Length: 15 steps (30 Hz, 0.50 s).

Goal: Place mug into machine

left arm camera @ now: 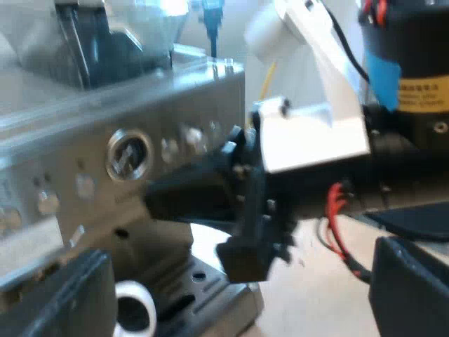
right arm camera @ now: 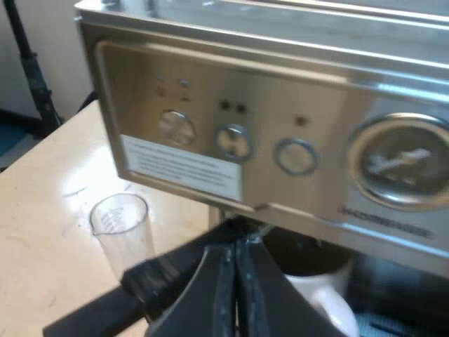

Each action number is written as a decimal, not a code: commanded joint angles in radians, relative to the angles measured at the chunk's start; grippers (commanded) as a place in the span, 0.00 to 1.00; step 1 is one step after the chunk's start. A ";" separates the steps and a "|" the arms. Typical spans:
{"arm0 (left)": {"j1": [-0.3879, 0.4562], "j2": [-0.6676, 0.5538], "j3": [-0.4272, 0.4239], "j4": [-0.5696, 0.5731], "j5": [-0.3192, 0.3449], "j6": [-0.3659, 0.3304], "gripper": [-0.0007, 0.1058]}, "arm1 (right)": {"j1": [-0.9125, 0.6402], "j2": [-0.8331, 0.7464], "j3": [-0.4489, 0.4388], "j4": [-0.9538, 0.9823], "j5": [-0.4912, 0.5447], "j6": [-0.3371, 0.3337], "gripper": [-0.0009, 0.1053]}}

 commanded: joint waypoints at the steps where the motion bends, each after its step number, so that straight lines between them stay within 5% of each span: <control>1: -0.001 -0.004 -0.013 -0.031 -0.005 -0.003 0.81 | -0.016 -0.060 -0.013 0.063 -0.008 0.025 0.01; 6: -0.001 -0.004 -0.013 -0.076 0.044 -0.003 0.81 | -0.060 -0.123 -0.013 0.135 -0.008 0.024 0.06; 11: 0.002 -0.004 -0.013 -0.088 0.035 -0.003 0.81 | -0.121 -0.191 -0.013 0.193 -0.035 0.024 0.42; 15: 0.002 -0.004 -0.013 -0.072 0.019 -0.008 0.81 | -0.162 -0.235 -0.013 0.223 -0.032 0.023 0.50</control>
